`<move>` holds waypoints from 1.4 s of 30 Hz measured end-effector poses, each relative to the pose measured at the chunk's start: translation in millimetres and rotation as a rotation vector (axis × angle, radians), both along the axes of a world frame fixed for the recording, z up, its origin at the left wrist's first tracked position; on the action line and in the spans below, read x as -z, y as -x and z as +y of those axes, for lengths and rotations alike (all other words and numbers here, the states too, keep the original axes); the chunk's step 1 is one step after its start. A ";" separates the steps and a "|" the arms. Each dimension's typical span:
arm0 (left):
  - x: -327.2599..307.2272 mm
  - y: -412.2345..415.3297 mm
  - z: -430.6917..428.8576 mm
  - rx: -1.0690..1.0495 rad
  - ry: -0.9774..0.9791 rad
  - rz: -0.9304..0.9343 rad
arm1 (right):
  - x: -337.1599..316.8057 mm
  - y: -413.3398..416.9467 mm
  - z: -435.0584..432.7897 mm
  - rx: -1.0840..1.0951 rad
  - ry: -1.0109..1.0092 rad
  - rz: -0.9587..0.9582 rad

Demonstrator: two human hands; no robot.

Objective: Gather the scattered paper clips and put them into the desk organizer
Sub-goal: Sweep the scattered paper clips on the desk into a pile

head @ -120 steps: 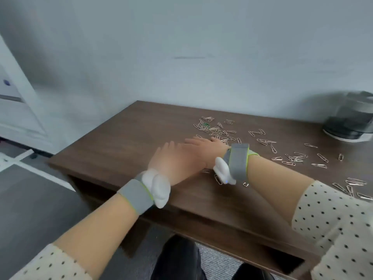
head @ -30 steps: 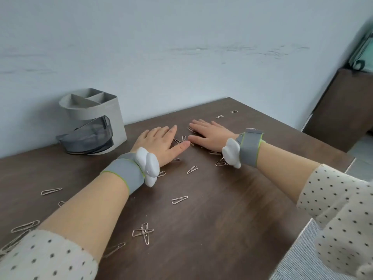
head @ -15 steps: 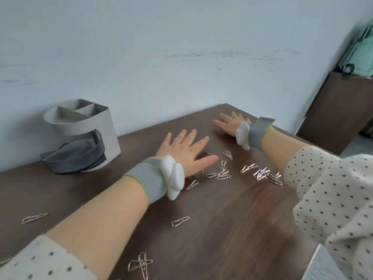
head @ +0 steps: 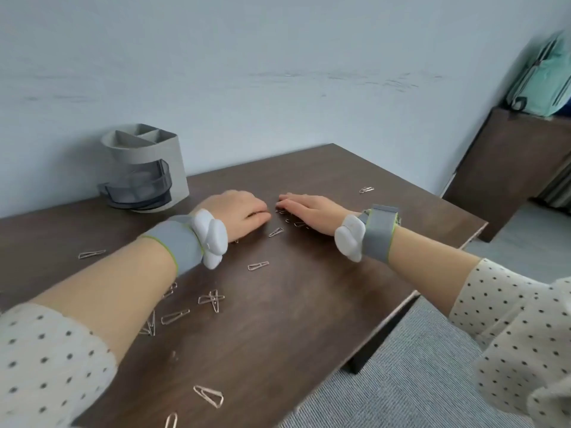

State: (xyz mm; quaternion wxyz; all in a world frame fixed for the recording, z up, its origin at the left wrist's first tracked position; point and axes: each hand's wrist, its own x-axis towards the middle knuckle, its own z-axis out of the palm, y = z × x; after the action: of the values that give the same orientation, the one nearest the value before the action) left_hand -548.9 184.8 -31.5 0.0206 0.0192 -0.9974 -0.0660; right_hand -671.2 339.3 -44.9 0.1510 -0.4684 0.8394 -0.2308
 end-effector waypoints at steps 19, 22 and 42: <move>21.1 11.6 64.8 -0.026 0.064 -0.051 | 5.2 30.8 63.5 0.279 -0.055 0.117; 14.8 7.3 59.8 -0.081 0.090 0.056 | 2.7 2.9 50.2 0.181 0.057 0.073; 34.1 -30.3 2.0 -0.280 0.043 0.019 | 16.4 -63.0 -12.5 0.236 -0.166 0.280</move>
State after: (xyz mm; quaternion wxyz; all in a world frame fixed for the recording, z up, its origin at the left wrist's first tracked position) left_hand -518.6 186.8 -65.7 0.0394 0.1572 -0.9859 -0.0412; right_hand -608.2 326.8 -61.3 0.0427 -0.3803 0.9174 -0.1094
